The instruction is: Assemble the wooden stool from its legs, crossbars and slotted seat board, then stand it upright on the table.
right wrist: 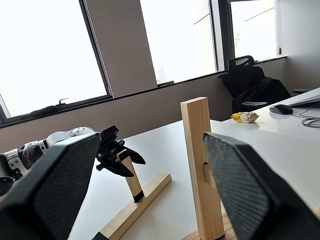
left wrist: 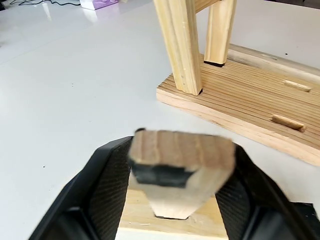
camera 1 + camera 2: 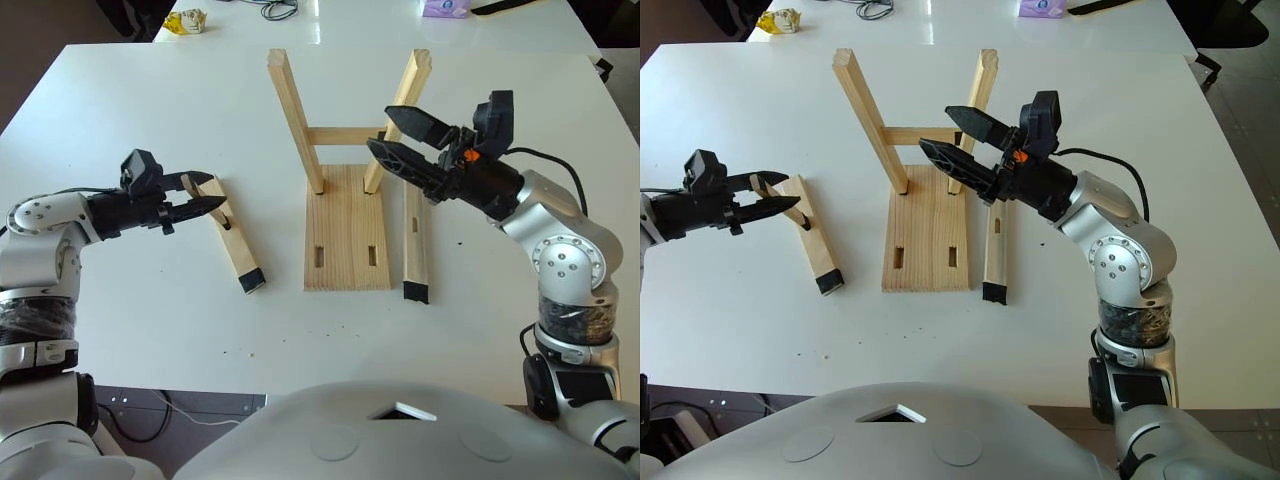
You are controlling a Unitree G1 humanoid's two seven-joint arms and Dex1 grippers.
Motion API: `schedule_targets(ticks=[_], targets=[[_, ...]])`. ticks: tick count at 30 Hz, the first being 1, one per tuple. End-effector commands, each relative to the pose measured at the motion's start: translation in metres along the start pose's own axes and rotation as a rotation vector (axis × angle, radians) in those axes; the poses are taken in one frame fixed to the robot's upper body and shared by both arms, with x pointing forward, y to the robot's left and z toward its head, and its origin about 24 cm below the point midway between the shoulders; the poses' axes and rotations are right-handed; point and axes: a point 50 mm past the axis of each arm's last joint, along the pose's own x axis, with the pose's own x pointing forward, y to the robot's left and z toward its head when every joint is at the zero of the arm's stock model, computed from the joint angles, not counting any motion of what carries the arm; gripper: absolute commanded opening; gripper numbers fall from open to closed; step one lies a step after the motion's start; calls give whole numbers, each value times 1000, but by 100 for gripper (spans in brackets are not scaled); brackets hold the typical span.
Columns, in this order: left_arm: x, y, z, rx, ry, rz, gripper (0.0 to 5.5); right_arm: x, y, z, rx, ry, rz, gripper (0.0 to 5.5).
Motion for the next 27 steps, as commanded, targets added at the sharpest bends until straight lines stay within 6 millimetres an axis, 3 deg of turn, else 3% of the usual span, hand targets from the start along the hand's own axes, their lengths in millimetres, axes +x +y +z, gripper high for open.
schedule_targets(ticks=[1, 9, 16, 19, 27], targets=[[-6, -9, 9, 2, 1, -25, 257, -4, 0, -3, -11, 20, -22, 380], [-10, -9, 39, 33, -190, 209, 257, -5, 2, -12, -1, 27, -43, 380], [-16, -34, 49, -40, -422, 474, 257, -8, 4, -19, 10, 53, -45, 380], [-4, -39, 52, -84, -520, 585, 257, -7, 4, -20, 20, 46, -57, 380], [28, -41, 38, -209, -540, 808, 257, 6, 0, -16, 15, 54, -3, 380]])
